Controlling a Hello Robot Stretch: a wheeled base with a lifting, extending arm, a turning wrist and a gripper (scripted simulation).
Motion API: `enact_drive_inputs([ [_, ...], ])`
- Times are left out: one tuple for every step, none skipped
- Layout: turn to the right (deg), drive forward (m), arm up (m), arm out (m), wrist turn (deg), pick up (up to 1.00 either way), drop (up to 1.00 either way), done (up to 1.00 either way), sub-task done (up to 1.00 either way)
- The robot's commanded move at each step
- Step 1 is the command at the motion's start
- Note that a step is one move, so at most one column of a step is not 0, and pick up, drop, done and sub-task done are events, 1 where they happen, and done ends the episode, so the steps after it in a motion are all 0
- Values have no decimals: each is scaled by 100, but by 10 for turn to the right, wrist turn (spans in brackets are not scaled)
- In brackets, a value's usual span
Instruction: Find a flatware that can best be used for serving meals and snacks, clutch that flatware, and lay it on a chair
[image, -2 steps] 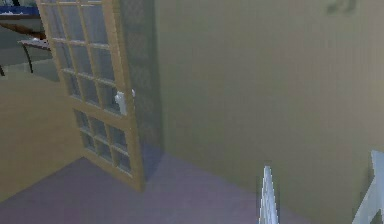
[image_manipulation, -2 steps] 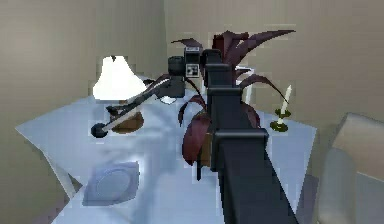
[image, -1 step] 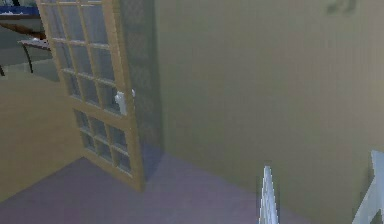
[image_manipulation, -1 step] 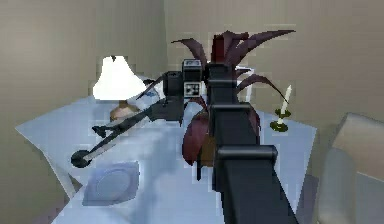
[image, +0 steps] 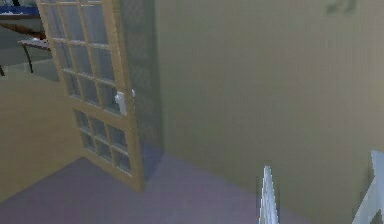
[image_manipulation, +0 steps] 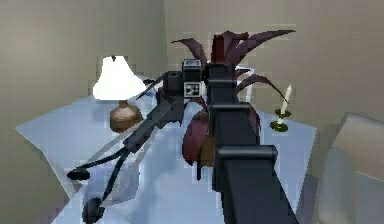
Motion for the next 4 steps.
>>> enact_drive_inputs([
  [0,0,0,-26,0,0,0,0,0],
  [-210,0,0,0,0,0,0,0,0],
  [0,0,0,18,0,0,0,0,0],
  [0,0,0,0,450,0,0,0,0],
])
